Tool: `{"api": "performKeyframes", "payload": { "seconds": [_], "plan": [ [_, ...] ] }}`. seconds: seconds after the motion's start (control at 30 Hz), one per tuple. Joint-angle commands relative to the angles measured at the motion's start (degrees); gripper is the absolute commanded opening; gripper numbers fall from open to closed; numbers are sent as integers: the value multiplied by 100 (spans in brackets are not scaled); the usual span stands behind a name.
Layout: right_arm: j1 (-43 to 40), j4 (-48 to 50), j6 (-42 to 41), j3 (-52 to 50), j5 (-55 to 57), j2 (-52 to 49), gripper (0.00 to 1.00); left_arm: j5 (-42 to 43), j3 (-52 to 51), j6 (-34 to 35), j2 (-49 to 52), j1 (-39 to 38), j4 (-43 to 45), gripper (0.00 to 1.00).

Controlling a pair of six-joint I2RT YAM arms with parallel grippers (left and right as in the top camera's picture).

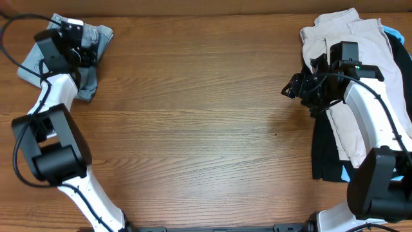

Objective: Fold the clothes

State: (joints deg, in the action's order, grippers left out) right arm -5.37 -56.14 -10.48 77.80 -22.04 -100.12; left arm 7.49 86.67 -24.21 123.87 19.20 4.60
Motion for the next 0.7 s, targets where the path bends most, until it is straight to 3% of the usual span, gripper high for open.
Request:
{"api": "performKeyframes", "payload": {
  "seconds": [0.0, 0.23, 0.43, 0.67],
  "plan": [
    [4, 28, 28, 177, 57, 212, 77, -61, 28, -236, 501, 24, 162, 89],
    [4, 31, 26, 177, 57, 212, 77, -87, 28, 199, 898, 26, 492, 90],
    [4, 26, 26, 177, 57, 212, 77, -841, 28, 1102, 1172, 72, 680, 95],
    [4, 26, 26, 170, 116, 212, 77, -944, 28, 2109, 1366, 404, 651, 95]
  ]
}}
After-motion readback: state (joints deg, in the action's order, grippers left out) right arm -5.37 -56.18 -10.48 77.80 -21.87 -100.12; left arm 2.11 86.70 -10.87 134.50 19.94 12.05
